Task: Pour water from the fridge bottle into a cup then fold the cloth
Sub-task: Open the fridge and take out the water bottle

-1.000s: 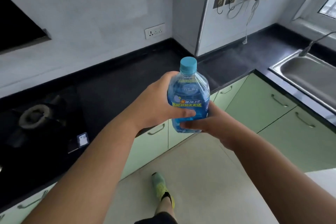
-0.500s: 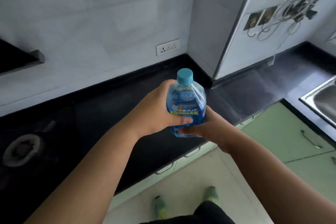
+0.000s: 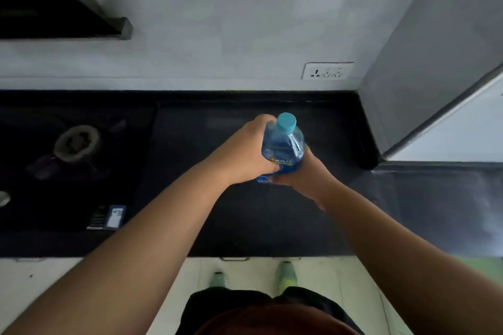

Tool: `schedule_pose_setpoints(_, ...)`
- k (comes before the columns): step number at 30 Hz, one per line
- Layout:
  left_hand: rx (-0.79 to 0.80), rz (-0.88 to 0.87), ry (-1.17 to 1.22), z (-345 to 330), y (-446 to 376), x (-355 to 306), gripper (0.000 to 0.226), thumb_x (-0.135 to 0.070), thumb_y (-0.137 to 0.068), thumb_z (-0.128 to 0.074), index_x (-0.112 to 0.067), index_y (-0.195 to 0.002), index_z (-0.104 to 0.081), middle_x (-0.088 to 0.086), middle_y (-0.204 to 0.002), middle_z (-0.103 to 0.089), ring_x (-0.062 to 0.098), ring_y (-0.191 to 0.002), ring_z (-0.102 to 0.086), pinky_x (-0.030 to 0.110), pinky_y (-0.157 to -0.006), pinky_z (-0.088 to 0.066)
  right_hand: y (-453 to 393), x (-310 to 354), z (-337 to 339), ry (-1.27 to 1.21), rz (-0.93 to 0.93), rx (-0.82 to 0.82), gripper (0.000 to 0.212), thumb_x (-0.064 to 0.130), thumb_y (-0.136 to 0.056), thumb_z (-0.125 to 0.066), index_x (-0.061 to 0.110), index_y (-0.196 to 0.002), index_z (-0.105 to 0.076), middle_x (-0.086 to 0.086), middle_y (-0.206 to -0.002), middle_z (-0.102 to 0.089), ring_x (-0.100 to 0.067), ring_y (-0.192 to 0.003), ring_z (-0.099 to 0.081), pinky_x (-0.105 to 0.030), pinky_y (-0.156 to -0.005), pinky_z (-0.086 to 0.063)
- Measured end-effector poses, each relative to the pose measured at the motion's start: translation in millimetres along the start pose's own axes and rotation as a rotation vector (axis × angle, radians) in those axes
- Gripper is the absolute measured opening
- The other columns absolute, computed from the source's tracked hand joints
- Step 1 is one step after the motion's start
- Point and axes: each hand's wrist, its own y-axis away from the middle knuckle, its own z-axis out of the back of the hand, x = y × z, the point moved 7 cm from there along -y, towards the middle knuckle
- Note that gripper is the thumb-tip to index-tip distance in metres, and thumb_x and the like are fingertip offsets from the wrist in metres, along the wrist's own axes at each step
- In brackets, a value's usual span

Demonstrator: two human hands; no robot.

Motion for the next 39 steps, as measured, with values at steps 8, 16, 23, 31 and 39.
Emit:
schedule_pose_setpoints(8,-0.046,0.154,0.008,-43.3,-38.3,41.9,0.085,-0.025,-0.079,-0.089,-0.027,-0.146,-0.037,-0.004,-0.127,-0.059,0.013,-0.108,-0.064,0.033,-0.09,-0.055,-40.3,-8.1,19.5,0.175,0.034,0.019,0.102,0.019,-0.073,-0.091,0.029,-0.155,-0.03,0.006,-0.132,-0.062,-0.017,-0.117,-0.064,-0.042,-0.1,-0.055)
schedule_pose_setpoints(16,-0.073,0.253,-0.052,-63.1,-53.4,76.7,0.075,-0.022,-0.08,-0.088,-0.025,-0.142,-0.045,-0.003,-0.126,-0.064,0.017,-0.11,-0.066,0.041,-0.094,-0.058,-65.1,-21.0,10.0,0.349,0.019,0.042,0.094,0.021,-0.082,-0.082,0.025,-0.159,-0.029,0.0,-0.144,-0.058,-0.021,-0.126,-0.06,-0.03,-0.093,-0.05)
schedule_pose_setpoints(23,-0.073,0.309,-0.122,-81.5,-54.8,88.7,0.082,-0.02,-0.085,-0.084,-0.023,-0.153,-0.038,0.001,-0.135,-0.064,0.022,-0.122,-0.065,0.042,-0.1,-0.055,-70.8,-37.5,5.0,0.428,-0.043,0.056,0.095,0.015,-0.087,-0.076,0.026,-0.164,-0.02,-0.004,-0.149,-0.054,-0.024,-0.129,-0.058,-0.03,-0.089,-0.051)
schedule_pose_setpoints(31,-0.04,0.312,-0.113,-82.7,-53.1,88.6,0.085,-0.017,-0.088,-0.08,-0.021,-0.157,-0.031,0.004,-0.139,-0.061,0.023,-0.125,-0.064,0.043,-0.104,-0.054,-65.7,-32.2,3.5,0.487,-0.074,0.055,0.094,0.015,-0.093,-0.072,0.024,-0.165,-0.013,-0.007,-0.153,-0.052,-0.027,-0.129,-0.059,-0.03,-0.086,-0.052)
schedule_pose_setpoints(39,-0.004,0.324,-0.146,-84.2,-48.6,89.1,0.104,-0.022,-0.093,-0.076,-0.023,-0.167,-0.004,0.007,-0.15,-0.051,0.024,-0.134,-0.056,0.04,-0.106,-0.051,-54.7,-28.3,1.2,0.494,-0.103,0.002,0.082,0.015,-0.092,-0.071,0.02,-0.158,-0.023,-0.009,-0.134,-0.064,-0.026,-0.11,-0.067,-0.04,-0.088,-0.059)
